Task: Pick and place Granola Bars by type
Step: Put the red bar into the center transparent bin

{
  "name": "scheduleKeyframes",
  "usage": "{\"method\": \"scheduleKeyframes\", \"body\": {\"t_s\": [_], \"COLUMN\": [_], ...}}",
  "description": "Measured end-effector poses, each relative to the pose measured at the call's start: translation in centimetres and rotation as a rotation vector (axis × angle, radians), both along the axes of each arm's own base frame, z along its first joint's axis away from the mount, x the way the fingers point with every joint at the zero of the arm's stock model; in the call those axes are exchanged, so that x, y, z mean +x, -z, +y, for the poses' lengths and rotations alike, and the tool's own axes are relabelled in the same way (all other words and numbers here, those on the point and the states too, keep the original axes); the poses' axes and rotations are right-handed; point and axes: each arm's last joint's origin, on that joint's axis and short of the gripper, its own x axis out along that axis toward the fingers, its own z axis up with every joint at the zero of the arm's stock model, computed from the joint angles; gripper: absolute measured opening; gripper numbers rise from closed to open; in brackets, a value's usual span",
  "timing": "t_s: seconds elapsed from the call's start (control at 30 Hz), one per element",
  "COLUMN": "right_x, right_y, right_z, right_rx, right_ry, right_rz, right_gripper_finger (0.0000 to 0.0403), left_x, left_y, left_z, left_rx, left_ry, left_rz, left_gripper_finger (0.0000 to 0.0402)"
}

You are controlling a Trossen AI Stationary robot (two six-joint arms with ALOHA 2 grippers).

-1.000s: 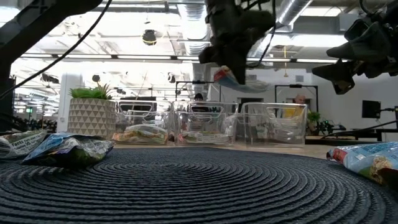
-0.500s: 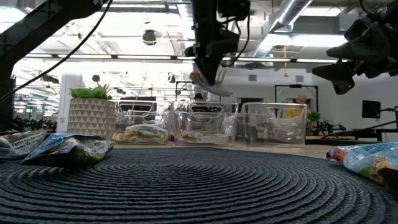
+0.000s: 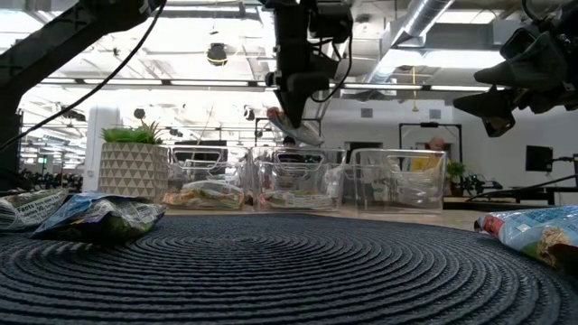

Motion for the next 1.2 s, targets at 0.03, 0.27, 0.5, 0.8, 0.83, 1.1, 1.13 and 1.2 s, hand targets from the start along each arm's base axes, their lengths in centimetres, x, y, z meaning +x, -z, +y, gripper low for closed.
{"method": "scheduleKeyframes", "body": {"t_s": [0.03,0.27,0.5,0.8,0.83,1.1,1.13,1.2], "right_x": [0.0,0.0,0.0,0.0,0.0,0.0,0.0,0.0], "right_y": [0.0,0.0,0.0,0.0,0.0,0.0,0.0,0.0], "right_z": [0.0,0.0,0.0,0.0,0.0,0.0,0.0,0.0], "right_rx": [0.0,0.0,0.0,0.0,0.0,0.0,0.0,0.0], "right_ry": [0.0,0.0,0.0,0.0,0.0,0.0,0.0,0.0], "right_rz": [0.0,0.0,0.0,-0.001,-0.001,-0.001,-0.001,-0.001], "right_gripper_finger": [0.0244,0.0244,0.0244,0.0244,0.0244,0.0244,0.0244,0.0244], "left_x": [0.0,-0.1,-0.1,0.2,0.2,0.4,0.4,0.4], "left_y": [0.0,0.0,0.0,1.6,2.0,4.5,4.8,4.8], "left_z": [0.1,0.4,0.5,1.0,1.0,1.6,1.6,1.7], "left_rx": [0.0,0.001,0.001,-0.05,-0.048,-0.05,-0.055,-0.055], "left_ry": [-0.001,-0.006,-0.008,0.027,0.034,0.068,0.071,0.073], "left_rz": [0.0,-0.003,-0.003,0.006,0.01,0.042,0.05,0.053], "left_gripper_finger": [0.0038,0.0038,0.0038,0.0038,0.0038,0.0038,0.0038,0.0038]}}
